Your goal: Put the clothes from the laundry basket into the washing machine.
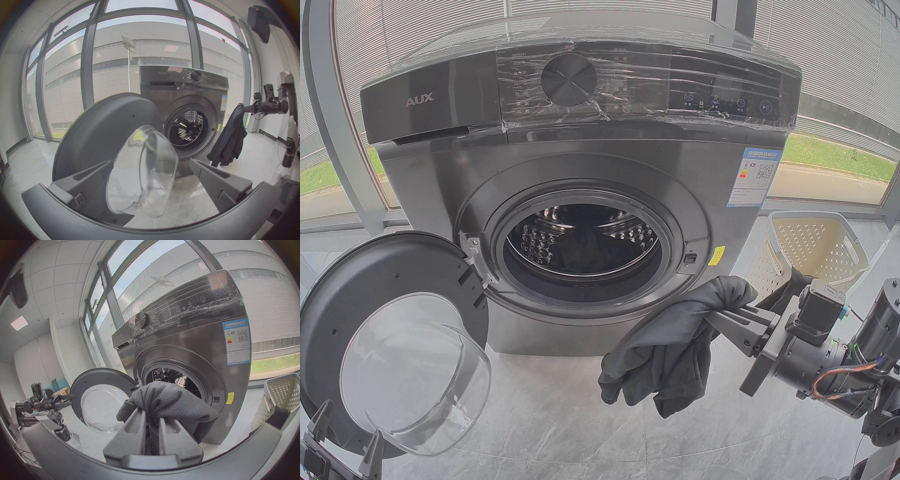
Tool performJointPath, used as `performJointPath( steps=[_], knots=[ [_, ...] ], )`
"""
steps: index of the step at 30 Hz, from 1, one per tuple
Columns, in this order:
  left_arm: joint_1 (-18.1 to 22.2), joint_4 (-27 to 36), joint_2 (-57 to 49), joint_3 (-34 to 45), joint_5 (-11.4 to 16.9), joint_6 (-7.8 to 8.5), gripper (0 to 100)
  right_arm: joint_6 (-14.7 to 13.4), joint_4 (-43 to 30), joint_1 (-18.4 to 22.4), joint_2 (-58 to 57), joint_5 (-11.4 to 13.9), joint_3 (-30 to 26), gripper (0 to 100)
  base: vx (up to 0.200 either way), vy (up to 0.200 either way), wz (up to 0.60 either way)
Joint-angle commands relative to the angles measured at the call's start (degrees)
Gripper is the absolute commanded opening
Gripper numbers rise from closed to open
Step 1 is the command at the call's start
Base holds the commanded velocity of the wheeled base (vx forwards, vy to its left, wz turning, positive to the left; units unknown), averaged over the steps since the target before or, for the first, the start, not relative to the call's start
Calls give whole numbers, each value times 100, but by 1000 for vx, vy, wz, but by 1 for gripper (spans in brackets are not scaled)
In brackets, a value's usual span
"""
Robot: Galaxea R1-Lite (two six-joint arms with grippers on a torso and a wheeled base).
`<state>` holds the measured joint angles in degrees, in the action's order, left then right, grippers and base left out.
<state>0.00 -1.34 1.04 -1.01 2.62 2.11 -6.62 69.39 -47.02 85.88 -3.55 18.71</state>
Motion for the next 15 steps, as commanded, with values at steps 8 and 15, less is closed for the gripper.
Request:
performJointPath(
  steps=[8,15],
  knots=[
    [88,-393,2436,-1384,2630,176,100,-217,4,-317,798,-700,783,0,0,0,0],
    [-932,-1457,4168,-1446,2691,413,100,-445,4,-536,1519,-1043,1627,0,0,0,0]
  ],
)
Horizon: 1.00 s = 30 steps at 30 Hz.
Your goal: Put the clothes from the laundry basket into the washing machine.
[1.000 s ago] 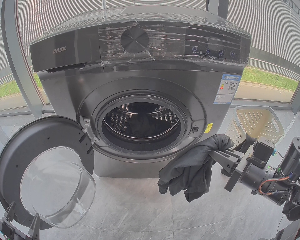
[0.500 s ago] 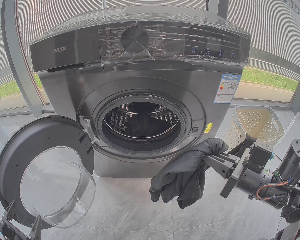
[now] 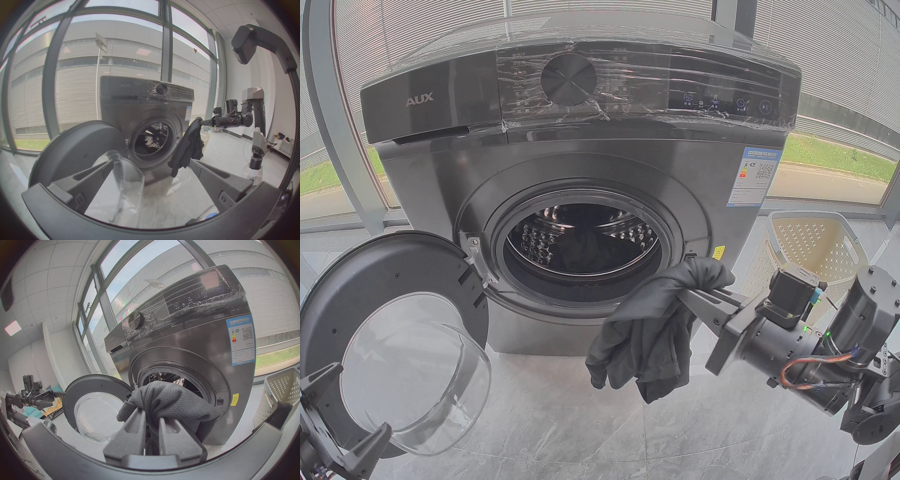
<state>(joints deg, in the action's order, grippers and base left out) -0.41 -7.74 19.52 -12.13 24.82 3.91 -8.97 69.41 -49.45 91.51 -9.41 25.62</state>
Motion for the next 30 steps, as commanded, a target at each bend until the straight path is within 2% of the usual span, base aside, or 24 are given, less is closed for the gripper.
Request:
performJointPath(
  steps=[1,2,3,4,7,10,11,13,17,20,25,26,28,30],
  knots=[
    [-1180,-949,2522,-360,418,224,100,-254,2,-329,1053,-500,1059,0,0,0,0],
    [-1418,-1063,2724,-378,322,206,100,-298,-16,-347,1149,-518,1182,0,0,0,0],
    [-1418,-1063,2724,-378,322,206,100,-298,-16,-347,1149,-518,1182,0,0,0,0],
    [-1813,-1221,3128,-387,128,162,100,-316,11,-347,1325,-483,1357,0,0,0,0],
    [-2411,-1573,3823,-395,-74,75,100,-316,28,-347,1474,-465,1577,0,0,0,0],
    [-2789,-2144,4491,-387,-153,-75,100,-324,28,-338,1492,-456,1647,0,0,0,0],
    [-2789,-2144,4491,-387,-153,-75,100,-324,28,-338,1492,-456,1647,0,0,0,0],
    [-3087,-2803,5238,-404,-162,-110,100,-324,20,-303,1501,-448,1630,0,0,0,0],
    [-3307,-3445,5976,-422,-153,-110,100,-324,20,-285,1492,-448,1630,0,0,0,0],
    [-3377,-3585,6310,-510,-135,-163,100,-316,20,-276,1492,-448,1639,0,0,0,0],
    [-3562,-3629,6653,-703,-83,-506,100,-316,20,-285,1492,-448,1647,0,0,0,0],
    [-3632,-3629,6723,-800,-83,-646,100,-316,28,-276,1483,-448,1647,0,0,0,0],
    [-3685,-3620,6820,-905,-83,-752,100,-316,28,-276,1483,-448,1639,0,0,0,0],
    [-3729,-3629,6960,-993,-83,-778,100,-316,28,-276,1474,-448,1639,0,0,0,0]
  ],
)
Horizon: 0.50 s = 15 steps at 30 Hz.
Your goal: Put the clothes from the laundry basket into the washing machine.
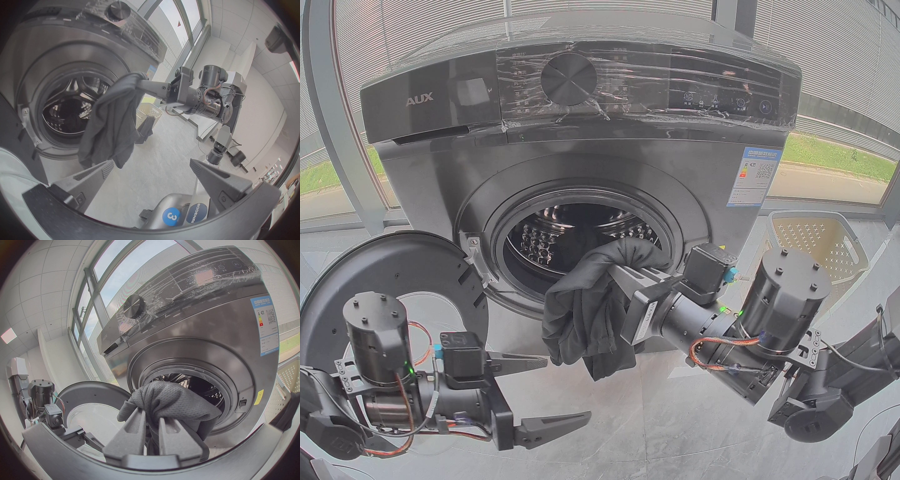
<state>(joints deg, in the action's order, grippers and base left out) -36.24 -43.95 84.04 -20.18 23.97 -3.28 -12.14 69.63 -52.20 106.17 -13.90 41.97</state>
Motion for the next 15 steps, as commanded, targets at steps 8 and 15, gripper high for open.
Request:
performJointPath(
  steps=[8,15],
  knots=[
    [-181,-35,1273,-320,-32,-32,100,1,24,-1,-17,1,-14,0,0,0,0],
    [-181,-510,1932,-364,-59,-32,100,10,173,-9,-17,-8,-49,0,0,0,0]
  ],
)
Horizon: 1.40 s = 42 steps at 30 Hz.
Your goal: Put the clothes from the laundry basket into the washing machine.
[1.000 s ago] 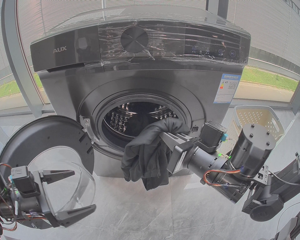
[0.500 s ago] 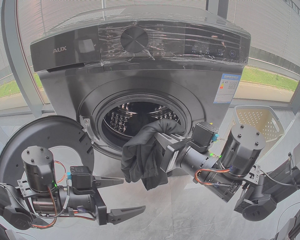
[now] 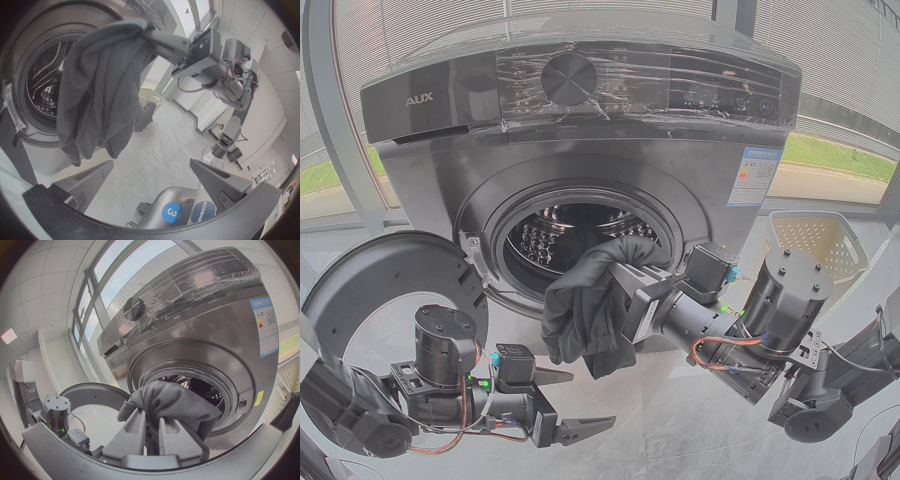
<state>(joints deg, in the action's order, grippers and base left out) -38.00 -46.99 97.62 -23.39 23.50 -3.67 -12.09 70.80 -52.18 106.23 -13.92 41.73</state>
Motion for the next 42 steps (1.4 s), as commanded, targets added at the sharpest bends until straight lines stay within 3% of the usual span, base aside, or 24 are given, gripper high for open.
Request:
performJointPath(
  steps=[1,7,11,18,21,22,24,30,37,41,42],
  knots=[
    [3,-319,697,-42,-21,-2,100,5,56,-21,-23,-5,-33,0,0,0,0],
    [38,-926,1312,-60,-74,-2,100,5,56,-65,-32,-5,-24,0,0,0,0],
    [47,-1216,1620,-78,-338,-2,100,14,65,-82,-41,-5,-24,0,0,0,0],
    [56,-1488,1971,-429,-373,-55,100,40,215,-82,-41,-5,-42,0,0,0,0],
    [47,-1593,1971,-491,-373,-196,100,40,215,-82,-41,-5,-51,0,0,0,0],
    [3,-1743,1962,-508,-373,-371,100,49,215,-73,-41,-5,-51,0,0,0,0],
    [3,-1936,1954,-517,-373,-477,100,49,215,-73,-32,-5,-42,0,0,0,0],
    [-6,-2393,1918,-508,-373,-494,100,49,223,-56,-14,-5,-42,0,0,0,0],
    [-94,-2481,1883,-482,-399,-503,100,49,223,-3,12,-5,-33,0,0,0,0],
    [-103,-2543,1954,-596,-663,-494,100,49,223,-3,12,-5,-24,0,0,0,0],
    [-103,-2578,1962,-623,-707,-494,0,49,223,-3,12,-5,-33,0,0,0,0]
  ],
)
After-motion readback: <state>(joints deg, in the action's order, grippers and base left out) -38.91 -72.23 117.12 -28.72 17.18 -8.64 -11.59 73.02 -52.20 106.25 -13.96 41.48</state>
